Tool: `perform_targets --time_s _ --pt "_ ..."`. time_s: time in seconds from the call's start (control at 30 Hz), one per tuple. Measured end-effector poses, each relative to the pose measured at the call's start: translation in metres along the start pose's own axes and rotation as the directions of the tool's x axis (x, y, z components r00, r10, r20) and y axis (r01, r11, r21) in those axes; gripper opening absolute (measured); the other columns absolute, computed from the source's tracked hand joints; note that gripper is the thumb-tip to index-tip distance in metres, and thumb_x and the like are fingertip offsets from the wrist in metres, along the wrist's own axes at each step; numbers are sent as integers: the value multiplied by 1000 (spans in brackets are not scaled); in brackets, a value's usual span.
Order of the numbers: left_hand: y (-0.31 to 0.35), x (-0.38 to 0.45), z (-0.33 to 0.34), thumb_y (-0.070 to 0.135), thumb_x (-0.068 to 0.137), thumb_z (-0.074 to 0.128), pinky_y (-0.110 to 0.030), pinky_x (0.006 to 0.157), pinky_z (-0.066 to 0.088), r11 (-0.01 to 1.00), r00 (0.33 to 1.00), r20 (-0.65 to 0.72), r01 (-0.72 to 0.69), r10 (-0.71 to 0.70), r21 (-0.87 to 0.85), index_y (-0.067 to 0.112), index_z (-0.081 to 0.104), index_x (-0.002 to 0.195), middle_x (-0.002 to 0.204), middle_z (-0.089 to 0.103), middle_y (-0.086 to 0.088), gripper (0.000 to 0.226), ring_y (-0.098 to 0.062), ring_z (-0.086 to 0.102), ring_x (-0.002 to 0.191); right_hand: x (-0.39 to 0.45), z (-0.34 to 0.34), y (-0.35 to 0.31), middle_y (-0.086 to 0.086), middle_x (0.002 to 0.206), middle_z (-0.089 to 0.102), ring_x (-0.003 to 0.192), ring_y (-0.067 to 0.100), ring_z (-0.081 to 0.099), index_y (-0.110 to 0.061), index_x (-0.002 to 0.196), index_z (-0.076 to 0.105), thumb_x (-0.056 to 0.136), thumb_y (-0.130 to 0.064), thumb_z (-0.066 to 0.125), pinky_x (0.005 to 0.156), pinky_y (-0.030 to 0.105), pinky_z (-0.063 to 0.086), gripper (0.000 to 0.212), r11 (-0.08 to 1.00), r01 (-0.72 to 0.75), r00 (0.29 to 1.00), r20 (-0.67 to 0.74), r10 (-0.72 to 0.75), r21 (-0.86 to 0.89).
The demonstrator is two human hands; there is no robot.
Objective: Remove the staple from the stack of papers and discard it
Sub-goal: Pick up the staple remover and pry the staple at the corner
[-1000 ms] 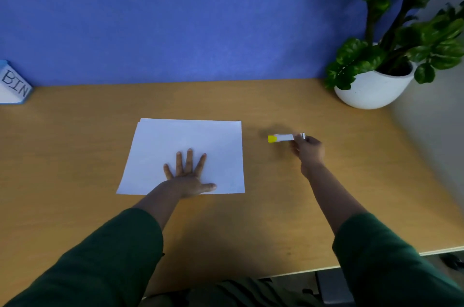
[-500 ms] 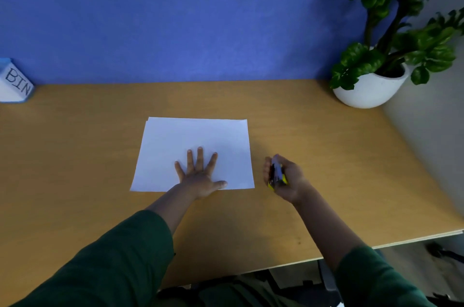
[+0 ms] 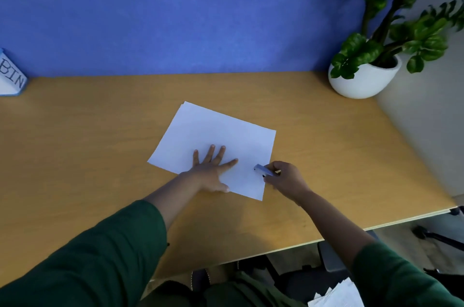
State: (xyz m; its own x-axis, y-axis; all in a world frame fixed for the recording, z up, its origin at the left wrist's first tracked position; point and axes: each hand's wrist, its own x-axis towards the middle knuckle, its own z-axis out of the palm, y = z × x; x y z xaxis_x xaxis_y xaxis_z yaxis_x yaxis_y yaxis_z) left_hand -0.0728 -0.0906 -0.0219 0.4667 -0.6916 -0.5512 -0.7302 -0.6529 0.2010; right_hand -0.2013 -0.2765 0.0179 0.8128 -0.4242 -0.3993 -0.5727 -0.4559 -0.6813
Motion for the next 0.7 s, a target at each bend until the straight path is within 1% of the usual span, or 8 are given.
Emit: perform_targets --time_s 0.07,0.13,0.2,0.3,0.37,0.5,0.6,0.7 --pt "4 0 -4 55 85 51 -61 109 -16 1000 1000 -19 2 -2 -17 40 -9 147 154 -31 0 88 -27 -33 140 -5 1 7 -11 68 58 59 8 52 -19 87 66 77 -9 65 50 20 39 14 990 98 995 7 -98 -97" --pt "14 2 -3 56 83 54 -62 109 -15 998 997 -69 18 -23 -68 39 -8 147 155 -30 -2 92 -28 -33 140 -8 2 12 -8 79 65 70 11 59 -17 94 70 77 -11 67 60 25 47 19 966 181 983 5 -183 -184" --pt "28 3 2 62 78 56 -62 107 -16 995 995 -91 25 -34 -101 39 -10 147 154 -32 -4 98 -30 -35 138 -7 1 13 -3 90 70 79 15 63 -17 98 70 76 -13 69 68 29 51 22 940 252 966 -2 -260 -229" --pt "46 7 11 71 74 52 -62 105 -20 993 995 -88 34 -43 -109 41 -12 146 152 -36 -6 101 -30 -39 135 -2 -3 14 -2 95 72 82 15 65 -18 99 70 77 -13 69 69 30 53 22 886 363 929 34 -369 -289" --pt "52 9 18 72 76 48 -63 104 -21 993 995 -77 54 -63 -109 42 -14 145 151 -38 -6 97 -30 -40 135 2 -6 18 -2 97 72 82 15 66 -18 100 70 77 -15 69 69 29 53 23 863 394 916 59 -397 -317" --pt "55 11 28 69 83 39 -64 106 -19 995 990 -104 93 -97 -40 43 -18 144 151 -38 -6 87 -29 -39 136 3 -9 31 0 101 71 87 17 66 -15 101 69 77 -14 69 73 31 54 24 844 423 905 111 -410 -330" --pt "55 10 29 65 87 37 -62 105 -20 994 988 -116 94 -100 -56 43 -17 144 151 -37 -5 82 -28 -39 136 3 -10 38 2 96 72 83 19 67 -14 97 70 76 -11 69 69 29 52 20 838 453 890 110 -442 -303" --pt "56 10 29 65 86 38 -61 105 -21 993 988 -107 106 -110 -47 42 -18 144 150 -39 -4 84 -28 -40 135 2 -9 42 2 92 72 81 20 66 -13 94 70 77 -11 69 64 26 48 18 811 497 865 104 -491 -308"
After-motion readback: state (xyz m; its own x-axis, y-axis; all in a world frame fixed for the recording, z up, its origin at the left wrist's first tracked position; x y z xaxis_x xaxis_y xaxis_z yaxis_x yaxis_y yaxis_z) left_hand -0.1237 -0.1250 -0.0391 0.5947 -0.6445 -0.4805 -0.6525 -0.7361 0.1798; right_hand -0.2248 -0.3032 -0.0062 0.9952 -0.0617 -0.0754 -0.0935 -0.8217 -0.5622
